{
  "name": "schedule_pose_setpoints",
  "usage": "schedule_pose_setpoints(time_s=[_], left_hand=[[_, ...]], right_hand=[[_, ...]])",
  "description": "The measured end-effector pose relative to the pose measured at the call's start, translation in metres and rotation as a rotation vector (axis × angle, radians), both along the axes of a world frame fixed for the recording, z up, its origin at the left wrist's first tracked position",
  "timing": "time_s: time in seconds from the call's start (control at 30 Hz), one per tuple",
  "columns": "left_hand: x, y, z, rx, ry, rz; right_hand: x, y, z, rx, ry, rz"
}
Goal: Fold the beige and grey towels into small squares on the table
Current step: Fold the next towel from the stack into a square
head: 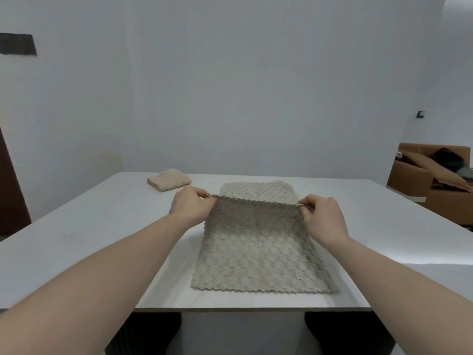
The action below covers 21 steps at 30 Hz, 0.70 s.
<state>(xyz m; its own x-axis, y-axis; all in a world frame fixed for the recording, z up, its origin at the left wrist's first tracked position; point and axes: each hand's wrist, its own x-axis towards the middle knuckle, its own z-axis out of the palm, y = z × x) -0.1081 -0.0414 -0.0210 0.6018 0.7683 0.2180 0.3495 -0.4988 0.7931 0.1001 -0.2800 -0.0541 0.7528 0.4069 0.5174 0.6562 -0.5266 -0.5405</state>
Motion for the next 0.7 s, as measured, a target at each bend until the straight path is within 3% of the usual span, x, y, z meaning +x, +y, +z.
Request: schedule_pose_setpoints(time_s=[0.23,0.7], left_hand=[[-0.036,-0.031,0.016,-0.180,-0.026,-0.059],[-0.093,-0.060,-0.028,0.082,0.130,-0.057]], right_hand=[[-0.034,-0.036,0.015,-0.029,-0.028,0.078],[-0.080,-0.089,0.001,-0.270,-0.082,0.165]])
